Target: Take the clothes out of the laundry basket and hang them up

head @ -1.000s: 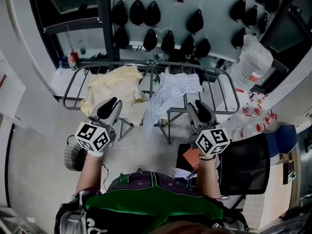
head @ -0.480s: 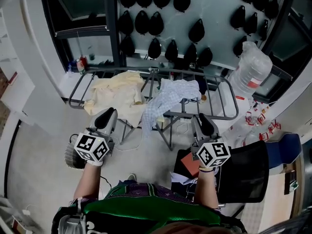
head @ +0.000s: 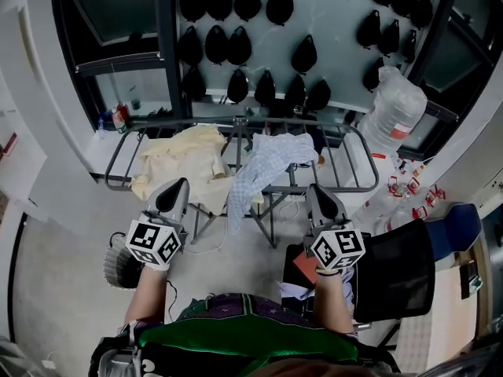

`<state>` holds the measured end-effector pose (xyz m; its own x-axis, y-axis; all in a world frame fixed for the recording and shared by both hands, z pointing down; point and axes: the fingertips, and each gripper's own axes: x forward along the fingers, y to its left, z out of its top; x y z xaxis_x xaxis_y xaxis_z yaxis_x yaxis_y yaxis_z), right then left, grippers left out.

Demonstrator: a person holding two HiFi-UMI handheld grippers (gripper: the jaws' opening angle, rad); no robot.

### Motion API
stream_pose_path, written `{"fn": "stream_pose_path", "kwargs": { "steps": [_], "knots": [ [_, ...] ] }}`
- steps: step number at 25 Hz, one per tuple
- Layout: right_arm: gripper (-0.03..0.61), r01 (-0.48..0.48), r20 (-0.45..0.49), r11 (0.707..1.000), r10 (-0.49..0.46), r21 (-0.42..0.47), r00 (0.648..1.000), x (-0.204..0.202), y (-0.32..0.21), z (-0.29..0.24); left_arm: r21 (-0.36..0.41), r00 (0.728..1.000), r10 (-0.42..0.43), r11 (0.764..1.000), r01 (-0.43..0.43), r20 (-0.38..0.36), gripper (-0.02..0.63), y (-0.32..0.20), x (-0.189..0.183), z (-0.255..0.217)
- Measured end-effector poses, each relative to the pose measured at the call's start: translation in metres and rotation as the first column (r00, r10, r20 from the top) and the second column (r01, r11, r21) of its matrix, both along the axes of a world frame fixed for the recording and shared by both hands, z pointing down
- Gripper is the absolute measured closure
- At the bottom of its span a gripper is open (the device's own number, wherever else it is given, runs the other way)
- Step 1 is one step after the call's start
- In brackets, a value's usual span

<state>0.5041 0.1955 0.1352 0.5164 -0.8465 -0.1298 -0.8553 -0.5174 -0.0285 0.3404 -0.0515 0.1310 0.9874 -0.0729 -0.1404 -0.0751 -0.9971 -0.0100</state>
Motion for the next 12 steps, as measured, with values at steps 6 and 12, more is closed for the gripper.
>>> {"fn": "stream_pose_path", "kwargs": {
  "steps": [6, 12],
  "knots": [
    [0.578, -0.045, -0.002, 0.999, 0.045, 0.004, 0.999, -0.001, -0.008, -0.004, 0.0, 0.999, 0.029, 1.0, -0.029, 0.014, 0.595, -0.011, 0.001, 0.008],
    [0.578, -0.047, -0.003, 0.999, 0.047, -0.004, 0.999, -0.007, -0.018, -0.007, 0.009, 0.999, 0.026, 1.0, -0.027, 0.031, 0.595, -0.02, -0.001, 0.017]
  ]
}}
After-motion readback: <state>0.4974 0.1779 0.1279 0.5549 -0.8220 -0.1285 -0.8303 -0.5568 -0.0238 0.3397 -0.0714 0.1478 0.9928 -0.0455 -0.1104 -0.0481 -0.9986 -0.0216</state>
